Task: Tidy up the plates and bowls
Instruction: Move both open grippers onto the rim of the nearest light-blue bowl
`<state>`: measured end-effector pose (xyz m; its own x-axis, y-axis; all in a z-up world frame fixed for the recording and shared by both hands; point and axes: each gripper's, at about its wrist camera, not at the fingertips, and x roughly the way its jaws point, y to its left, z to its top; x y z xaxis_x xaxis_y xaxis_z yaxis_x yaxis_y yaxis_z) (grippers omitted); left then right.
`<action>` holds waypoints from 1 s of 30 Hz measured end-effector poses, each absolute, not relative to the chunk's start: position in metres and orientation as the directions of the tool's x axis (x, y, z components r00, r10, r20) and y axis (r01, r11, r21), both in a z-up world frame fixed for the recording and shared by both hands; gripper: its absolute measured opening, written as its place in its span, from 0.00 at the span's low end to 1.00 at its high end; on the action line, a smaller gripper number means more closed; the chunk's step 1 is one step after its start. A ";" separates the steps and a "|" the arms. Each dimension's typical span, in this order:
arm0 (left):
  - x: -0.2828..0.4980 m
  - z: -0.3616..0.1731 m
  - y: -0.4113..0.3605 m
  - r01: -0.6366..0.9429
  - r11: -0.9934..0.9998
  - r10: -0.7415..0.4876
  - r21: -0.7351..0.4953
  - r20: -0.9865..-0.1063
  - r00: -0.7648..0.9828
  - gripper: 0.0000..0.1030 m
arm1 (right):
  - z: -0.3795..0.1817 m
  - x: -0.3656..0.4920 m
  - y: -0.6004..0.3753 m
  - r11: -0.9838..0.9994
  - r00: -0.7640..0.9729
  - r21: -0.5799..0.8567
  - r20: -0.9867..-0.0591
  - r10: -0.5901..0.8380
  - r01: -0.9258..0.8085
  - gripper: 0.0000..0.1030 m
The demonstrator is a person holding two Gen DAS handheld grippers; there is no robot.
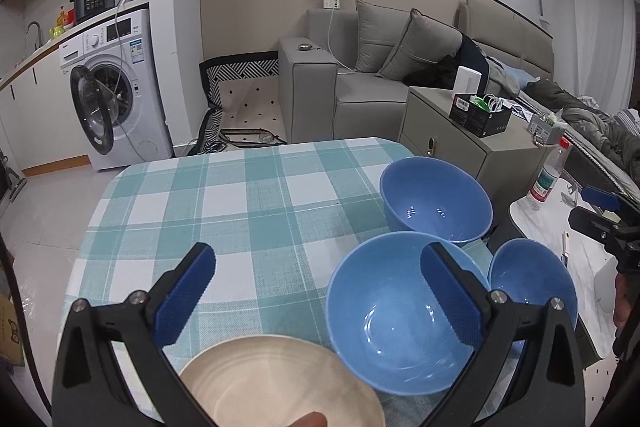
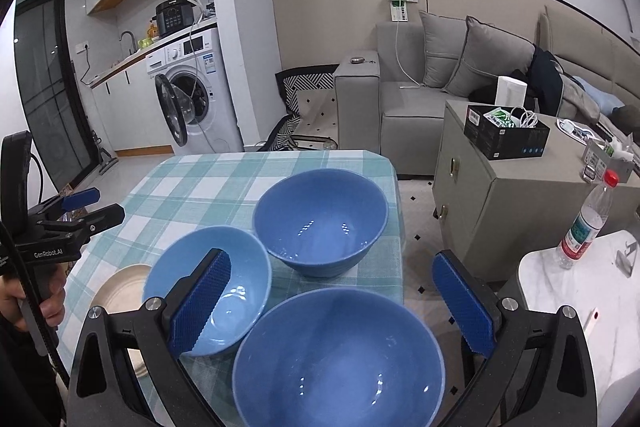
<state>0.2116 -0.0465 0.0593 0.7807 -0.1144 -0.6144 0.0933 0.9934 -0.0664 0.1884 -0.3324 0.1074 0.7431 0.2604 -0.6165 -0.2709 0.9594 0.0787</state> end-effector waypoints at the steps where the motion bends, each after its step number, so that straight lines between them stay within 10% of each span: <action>1: 0.215 0.060 -0.049 0.098 0.993 -0.118 -0.067 -0.617 0.778 1.00 | 0.109 0.191 -0.336 0.961 0.745 0.080 -0.616 0.256 -0.264 0.99; 30: 0.315 0.044 -0.088 0.127 0.990 -0.135 -0.062 -0.673 0.727 1.00 | 0.086 0.276 -0.360 0.952 0.679 0.219 -0.667 0.307 -0.214 0.99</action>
